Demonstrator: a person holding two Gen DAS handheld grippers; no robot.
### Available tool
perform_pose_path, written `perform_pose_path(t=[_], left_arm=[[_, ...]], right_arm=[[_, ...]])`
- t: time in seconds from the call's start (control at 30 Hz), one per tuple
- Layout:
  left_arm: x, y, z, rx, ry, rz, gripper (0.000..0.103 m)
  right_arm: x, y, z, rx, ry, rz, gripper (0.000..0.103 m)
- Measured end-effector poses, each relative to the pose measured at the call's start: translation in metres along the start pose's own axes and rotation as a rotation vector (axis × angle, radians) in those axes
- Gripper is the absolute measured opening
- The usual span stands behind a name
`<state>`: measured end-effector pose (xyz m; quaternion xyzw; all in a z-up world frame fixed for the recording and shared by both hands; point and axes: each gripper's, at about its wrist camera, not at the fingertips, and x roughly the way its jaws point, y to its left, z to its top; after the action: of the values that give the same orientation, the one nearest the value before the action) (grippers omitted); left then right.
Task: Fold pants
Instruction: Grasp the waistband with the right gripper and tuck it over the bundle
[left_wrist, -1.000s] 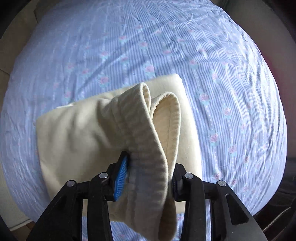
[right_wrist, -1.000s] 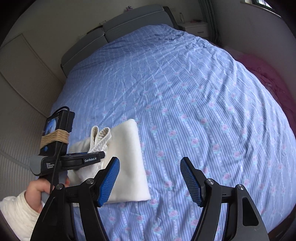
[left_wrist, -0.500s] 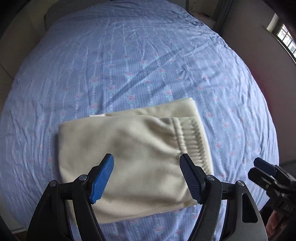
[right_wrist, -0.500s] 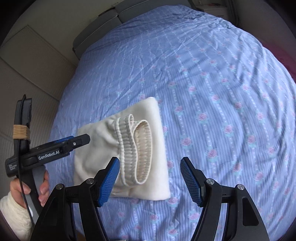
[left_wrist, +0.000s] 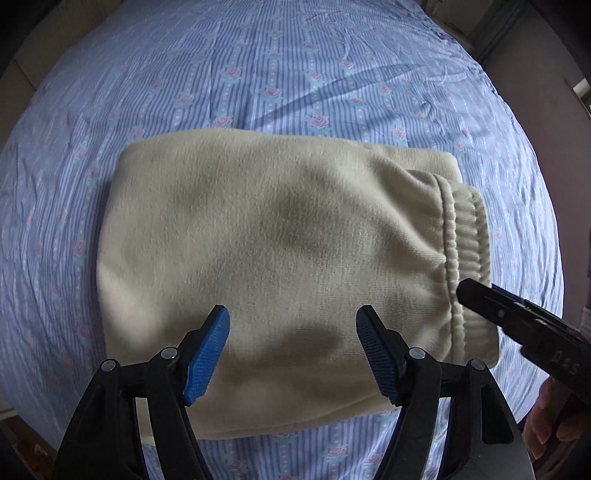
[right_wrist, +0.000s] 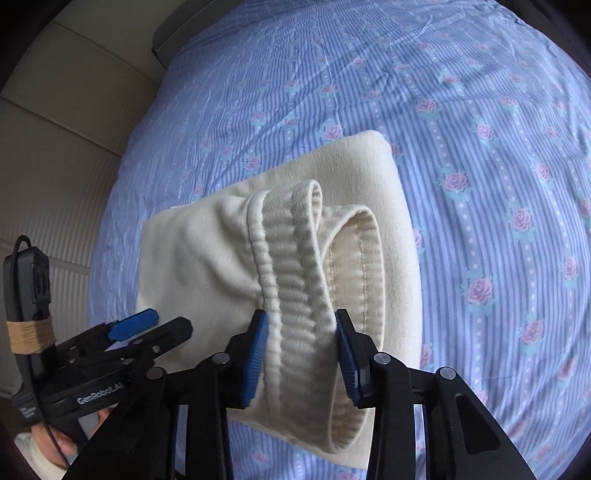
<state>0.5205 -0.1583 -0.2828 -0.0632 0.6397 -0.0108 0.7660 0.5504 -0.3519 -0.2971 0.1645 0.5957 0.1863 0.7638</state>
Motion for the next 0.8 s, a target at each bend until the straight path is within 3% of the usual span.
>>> perform_pose_path(t=[0.1, 0.17, 0.27, 0.3, 0.33, 0.47, 0.6, 0.8], left_arm=[[-0.002, 0.005, -0.007, -0.005, 0.003, -0.011, 0.070], [-0.005, 0.008, -0.010, -0.013, 0.002, -0.020, 0.070], [-0.007, 0.010, -0.009, -0.015, 0.005, -0.025, 0.070], [-0.008, 0.009, -0.009, -0.012, 0.006, -0.025, 0.070], [-0.009, 0.008, -0.008, -0.008, 0.005, -0.024, 0.070], [-0.014, 0.003, -0.009, 0.013, -0.006, -0.027, 0.070], [-0.015, -0.006, -0.012, 0.029, -0.008, -0.036, 0.070], [-0.008, -0.013, -0.020, 0.029, 0.022, -0.023, 0.070]], right_arm=[[-0.025, 0.013, -0.005, -0.018, -0.053, 0.097, 0.026], [-0.032, 0.021, -0.004, -0.018, -0.065, 0.181, 0.026], [-0.011, 0.021, 0.008, -0.016, -0.041, 0.117, 0.026], [-0.002, 0.018, 0.012, 0.007, -0.026, 0.096, 0.022], [0.003, 0.014, 0.015, 0.036, -0.011, 0.090, 0.010], [-0.018, 0.004, 0.011, 0.113, -0.067, 0.086, 0.005], [-0.040, -0.016, 0.002, 0.160, -0.112, 0.068, 0.005], [-0.005, -0.043, 0.002, 0.219, -0.032, 0.000, 0.010]])
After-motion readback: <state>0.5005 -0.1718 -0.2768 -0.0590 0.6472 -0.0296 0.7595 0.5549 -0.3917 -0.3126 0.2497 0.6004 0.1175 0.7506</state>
